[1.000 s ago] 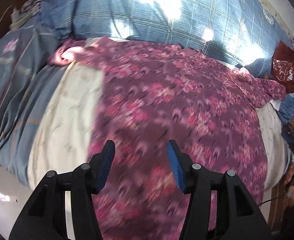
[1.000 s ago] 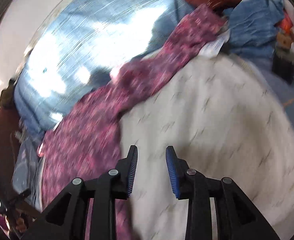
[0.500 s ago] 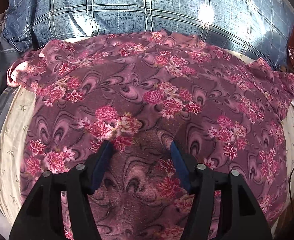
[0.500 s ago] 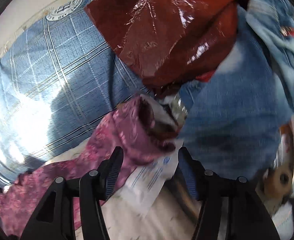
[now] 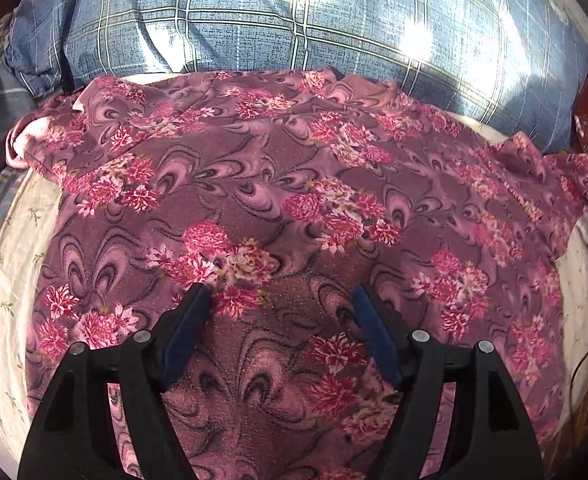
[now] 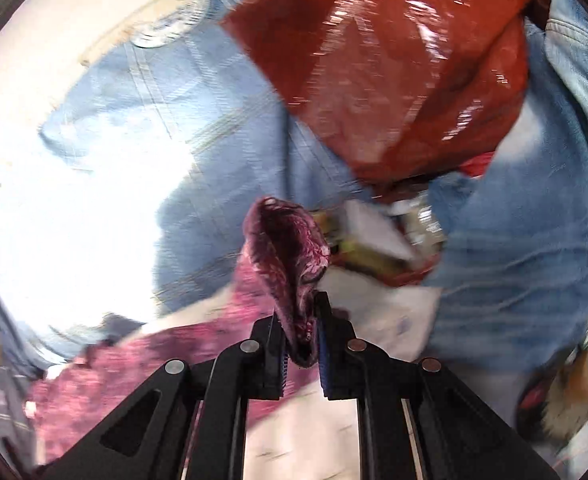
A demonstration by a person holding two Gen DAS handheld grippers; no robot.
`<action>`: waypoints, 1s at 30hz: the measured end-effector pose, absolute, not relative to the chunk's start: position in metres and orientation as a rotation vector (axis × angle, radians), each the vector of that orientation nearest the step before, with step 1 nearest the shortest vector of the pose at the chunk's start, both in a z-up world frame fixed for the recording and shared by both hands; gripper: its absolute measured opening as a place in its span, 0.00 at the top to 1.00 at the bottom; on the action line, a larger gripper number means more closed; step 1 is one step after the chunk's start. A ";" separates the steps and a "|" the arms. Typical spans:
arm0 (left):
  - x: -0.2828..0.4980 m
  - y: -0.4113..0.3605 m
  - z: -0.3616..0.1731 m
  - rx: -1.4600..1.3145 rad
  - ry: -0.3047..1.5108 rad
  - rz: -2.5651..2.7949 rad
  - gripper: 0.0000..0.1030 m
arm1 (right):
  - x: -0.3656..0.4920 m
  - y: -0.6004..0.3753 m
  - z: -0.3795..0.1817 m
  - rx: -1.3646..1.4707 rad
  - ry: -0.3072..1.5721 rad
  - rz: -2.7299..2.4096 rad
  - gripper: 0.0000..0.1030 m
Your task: Fold small clothes
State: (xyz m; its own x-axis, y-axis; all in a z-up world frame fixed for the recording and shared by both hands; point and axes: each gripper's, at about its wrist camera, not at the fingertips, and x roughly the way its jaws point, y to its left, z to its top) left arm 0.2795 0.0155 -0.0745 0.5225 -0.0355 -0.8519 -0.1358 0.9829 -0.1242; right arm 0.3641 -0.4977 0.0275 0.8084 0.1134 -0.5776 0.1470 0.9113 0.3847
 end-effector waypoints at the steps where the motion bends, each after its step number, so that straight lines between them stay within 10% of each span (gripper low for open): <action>1: 0.279 0.018 -0.073 -0.204 1.024 0.052 0.28 | 0.361 -0.486 0.030 0.441 0.634 0.008 0.89; 27: 0.217 0.172 -0.026 -0.452 0.903 0.125 0.28 | 0.358 -0.046 -0.001 0.465 0.922 0.707 0.89; 30: 0.211 0.190 -0.026 -0.483 0.893 0.157 0.28 | 0.359 -0.011 -0.023 0.469 1.015 0.722 0.77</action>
State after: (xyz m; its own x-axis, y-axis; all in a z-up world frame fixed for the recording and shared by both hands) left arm 0.2107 0.1903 -0.0256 0.6239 -0.0665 -0.7787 -0.3282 0.8819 -0.3383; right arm 0.3586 -0.0114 -0.0235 0.3320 0.7320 -0.5949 -0.3221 0.6807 0.6579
